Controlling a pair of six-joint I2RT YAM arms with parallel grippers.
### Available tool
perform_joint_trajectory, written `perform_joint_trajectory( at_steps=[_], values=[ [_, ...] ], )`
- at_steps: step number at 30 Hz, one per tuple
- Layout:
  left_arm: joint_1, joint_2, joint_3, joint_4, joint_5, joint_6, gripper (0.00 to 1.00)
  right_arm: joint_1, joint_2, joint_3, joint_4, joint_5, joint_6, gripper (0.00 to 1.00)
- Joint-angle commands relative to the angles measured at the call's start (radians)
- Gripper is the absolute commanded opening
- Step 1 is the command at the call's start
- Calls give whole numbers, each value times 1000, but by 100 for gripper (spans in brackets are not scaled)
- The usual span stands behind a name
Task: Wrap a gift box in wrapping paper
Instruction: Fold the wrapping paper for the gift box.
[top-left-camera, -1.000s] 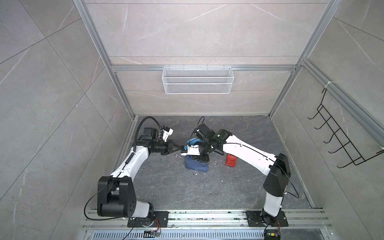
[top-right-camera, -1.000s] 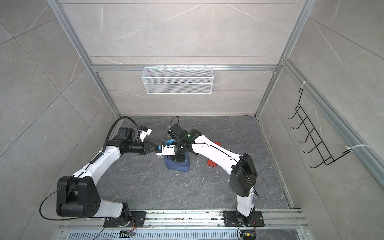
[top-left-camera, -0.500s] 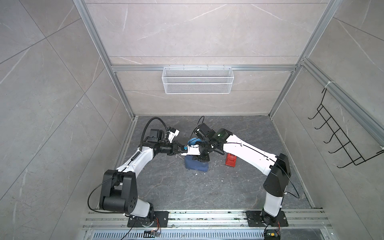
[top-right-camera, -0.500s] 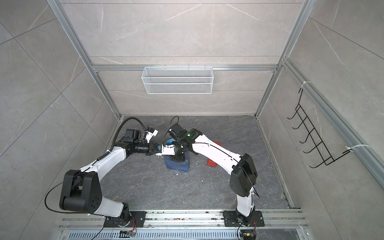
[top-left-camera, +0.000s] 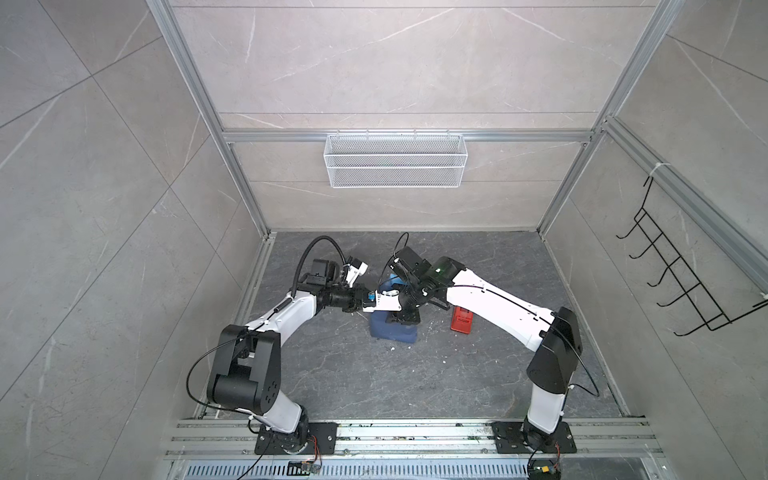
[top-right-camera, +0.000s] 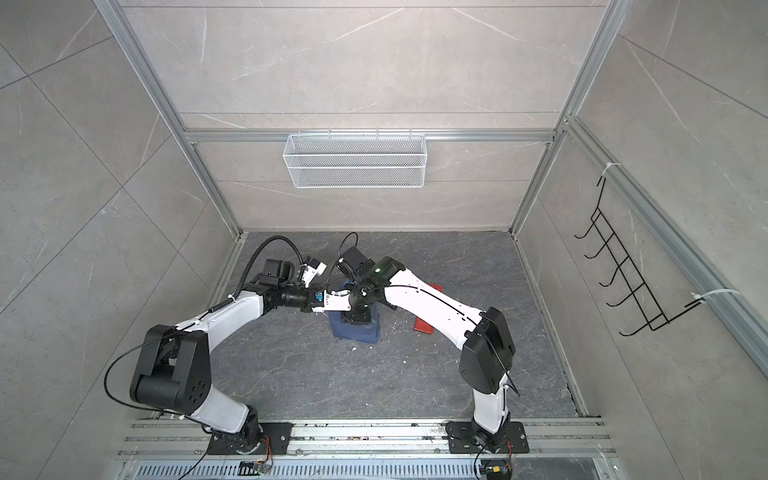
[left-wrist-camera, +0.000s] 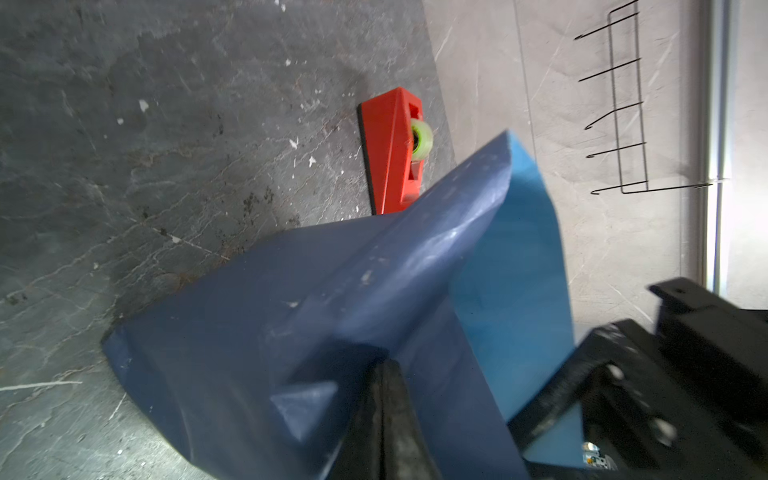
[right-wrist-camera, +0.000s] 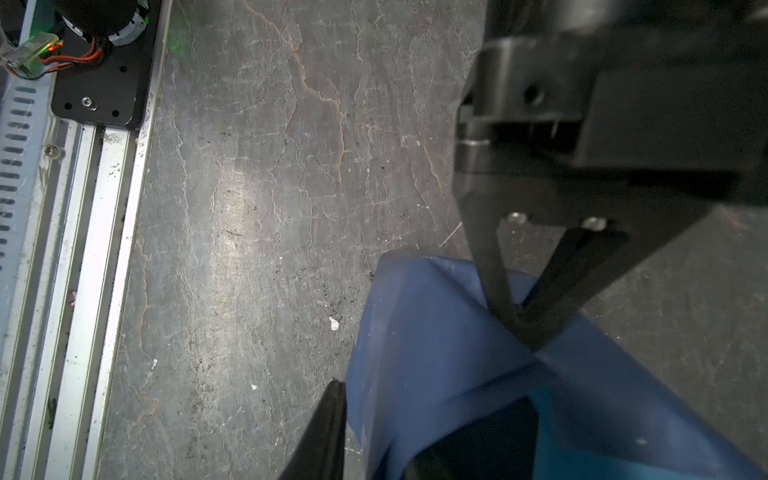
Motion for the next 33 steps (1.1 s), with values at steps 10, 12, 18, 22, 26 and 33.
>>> perform_joint_trajectory(
  at_steps=[10, 12, 18, 22, 26, 33],
  values=[
    [-33, 48, 19, -7, -62, 30, 0, 1, -128, -41, -18, 41, 5, 24],
    [-36, 58, 32, -25, -62, 36, 0, -2, -162, -48, -9, 44, 11, 26],
    [-53, 61, 15, -14, -59, 50, 0, -2, -248, -114, 121, 42, 41, 46],
    [-57, 55, 16, -43, -63, 72, 0, -14, -222, -92, 187, 2, 102, 45],
    [-60, 47, -7, -27, -69, 60, 0, -81, -135, 26, 188, -51, 246, 18],
    [-59, 45, -1, -42, -74, 71, 0, -105, 35, 148, 84, -90, 287, 0]
  ],
)
